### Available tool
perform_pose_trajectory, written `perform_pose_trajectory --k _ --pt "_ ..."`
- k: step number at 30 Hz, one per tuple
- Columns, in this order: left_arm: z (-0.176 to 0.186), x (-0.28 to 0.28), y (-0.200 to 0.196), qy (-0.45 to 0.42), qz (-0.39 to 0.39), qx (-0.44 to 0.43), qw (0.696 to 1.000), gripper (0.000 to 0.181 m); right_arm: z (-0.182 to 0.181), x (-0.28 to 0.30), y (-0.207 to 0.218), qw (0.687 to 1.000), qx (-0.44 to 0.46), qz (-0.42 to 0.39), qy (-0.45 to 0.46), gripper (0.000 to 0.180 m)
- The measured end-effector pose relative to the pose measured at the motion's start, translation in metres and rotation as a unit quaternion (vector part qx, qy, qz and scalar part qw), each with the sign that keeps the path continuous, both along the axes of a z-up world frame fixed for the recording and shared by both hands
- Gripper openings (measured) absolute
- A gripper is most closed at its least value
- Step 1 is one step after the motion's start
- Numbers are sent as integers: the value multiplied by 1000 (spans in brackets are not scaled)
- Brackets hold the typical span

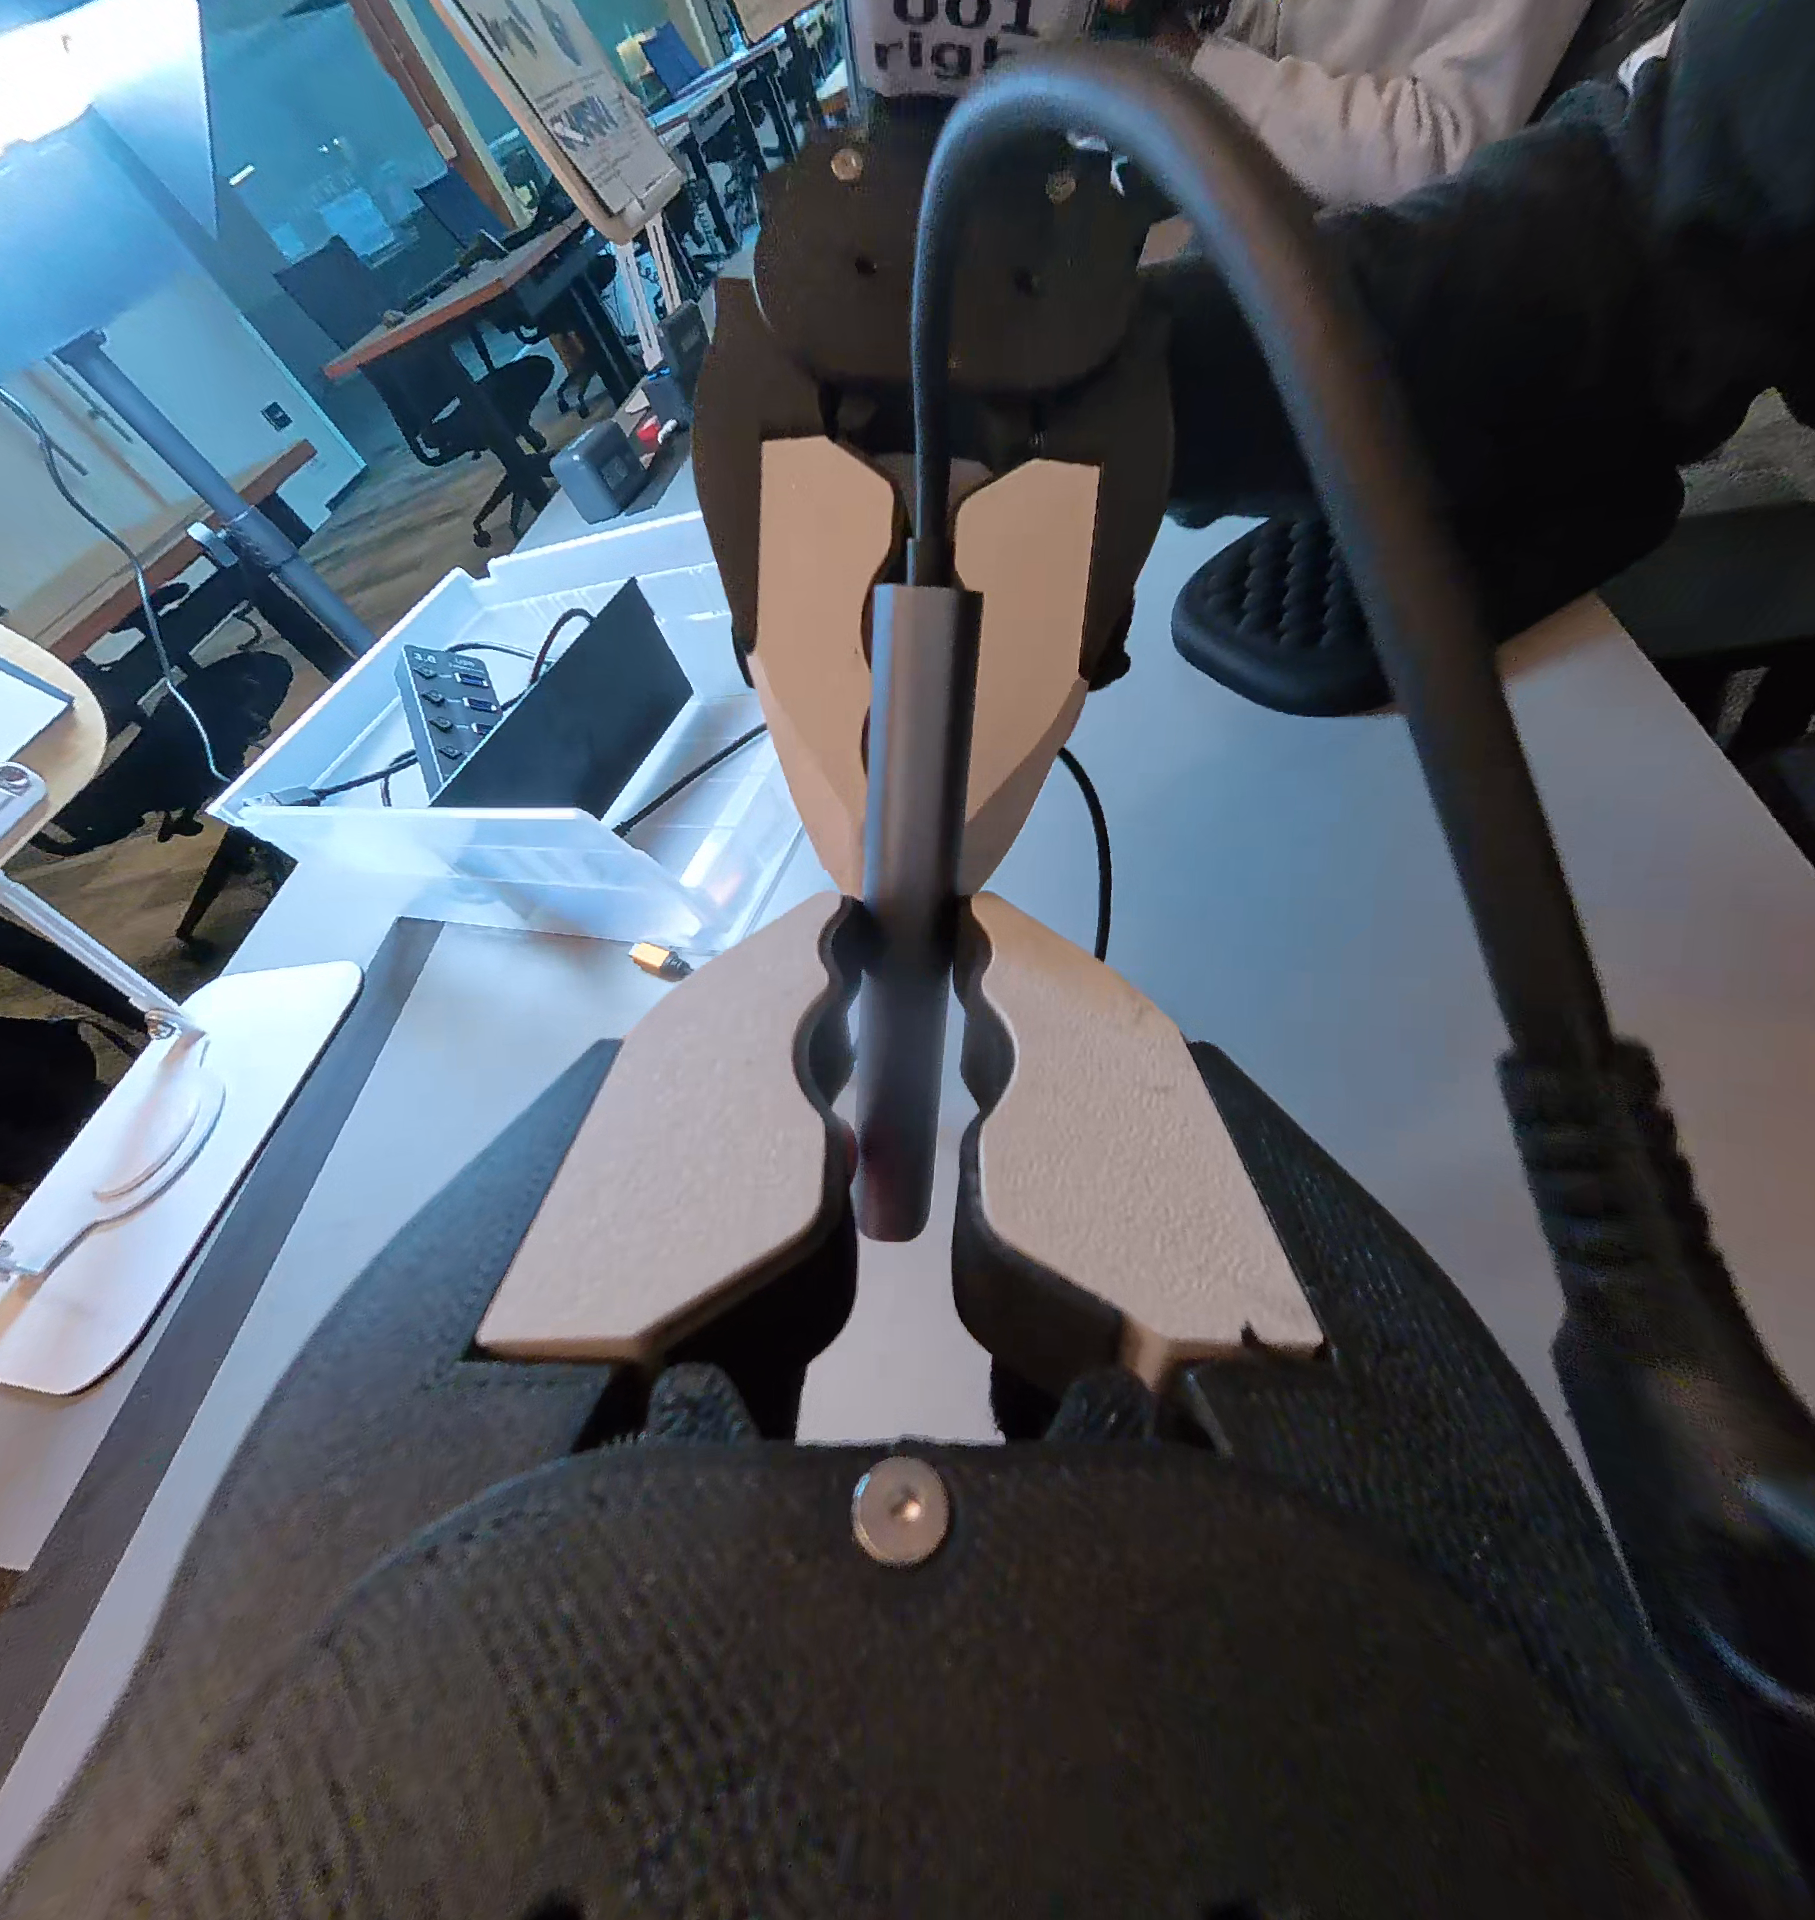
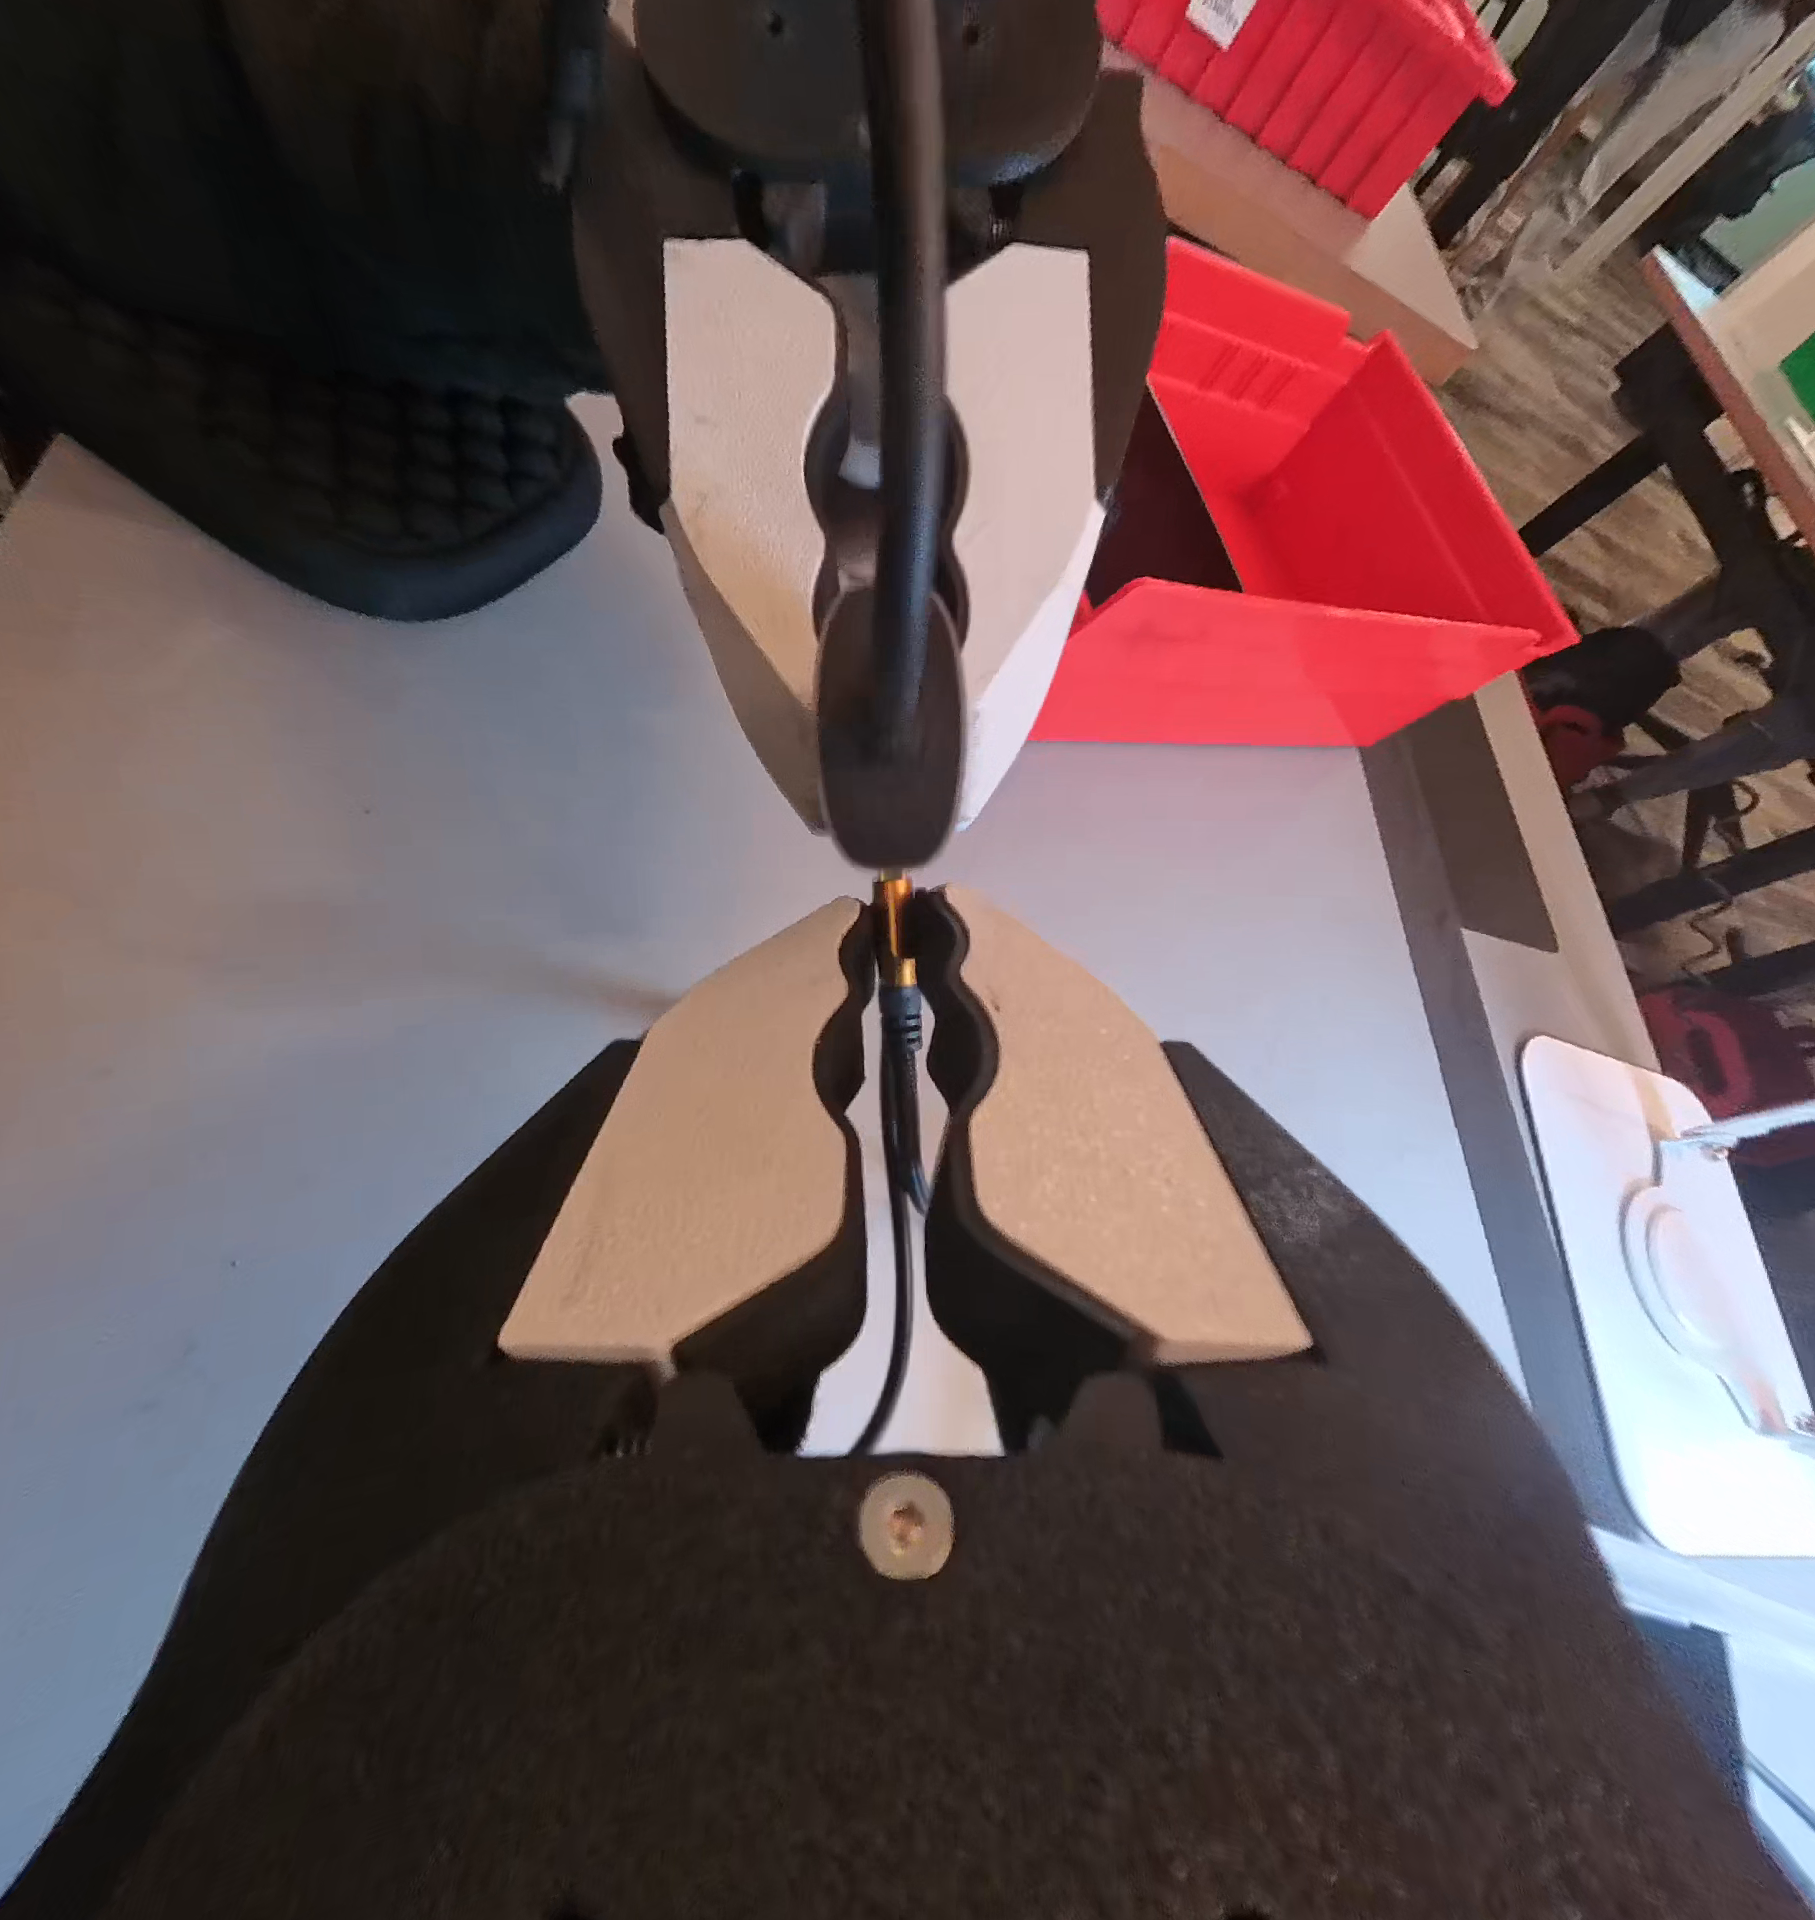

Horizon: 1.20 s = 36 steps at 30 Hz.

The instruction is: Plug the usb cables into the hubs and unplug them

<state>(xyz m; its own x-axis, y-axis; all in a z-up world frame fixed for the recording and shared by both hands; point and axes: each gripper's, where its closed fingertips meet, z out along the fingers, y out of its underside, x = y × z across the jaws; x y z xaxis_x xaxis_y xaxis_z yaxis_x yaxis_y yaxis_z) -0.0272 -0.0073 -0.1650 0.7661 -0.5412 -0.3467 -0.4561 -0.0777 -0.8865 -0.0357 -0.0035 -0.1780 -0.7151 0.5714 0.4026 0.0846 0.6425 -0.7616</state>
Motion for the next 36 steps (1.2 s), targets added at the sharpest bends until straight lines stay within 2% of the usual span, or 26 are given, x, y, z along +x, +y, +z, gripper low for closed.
perform_pose_trajectory --k 2,14,17,18,19,20,21,22,25,27,29,31,33,36 --pt "-1 0 0 3 1 1 1000 16 -3 -1 1 1000 27 -1 4 7" --pt "20 5 0 18 17 48 999 16 13 4 1 998 -49 21 14 8" --pt "29 9 -2 -7 6 55 998 16 20 9 1 998 -62 28 15 8" --pt "42 6 -7 -29 9 84 996 16 7 8 13 1000 -25 8 -4 7" --pt "75 -6 -23 -89 6 138 986 16 -14 7 36 999 11 -26 -26 8" --pt "106 -15 -45 -135 -12 176 975 16 -17 11 41 998 -47 -23 -31 7" --pt "113 -18 -54 -106 -7 185 977 16 7 15 33 991 -132 -3 -2 7" --pt "106 -17 -52 -73 10 176 982 17 36 16 30 989 -144 0 41 7" --pt "91 -23 -31 -109 44 153 981 16 105 13 35 990 -88 -11 109 7" --pt "85 -41 -25 -125 84 142 978 17 137 15 52 987 -68 -36 140 8" --pt "77 -57 -22 -163 114 132 971 16 159 21 71 981 -86 -55 168 8" --pt "62 -71 -15 -193 146 114 964 16 180 31 84 969 -140 -54 197 7" --pt "47 -73 -7 -212 150 92 961 16 194 38 104 955 -175 -75 228 7" --pt "26 -65 6 -227 137 58 962 16 193 36 140 941 -155 -143 264 7"
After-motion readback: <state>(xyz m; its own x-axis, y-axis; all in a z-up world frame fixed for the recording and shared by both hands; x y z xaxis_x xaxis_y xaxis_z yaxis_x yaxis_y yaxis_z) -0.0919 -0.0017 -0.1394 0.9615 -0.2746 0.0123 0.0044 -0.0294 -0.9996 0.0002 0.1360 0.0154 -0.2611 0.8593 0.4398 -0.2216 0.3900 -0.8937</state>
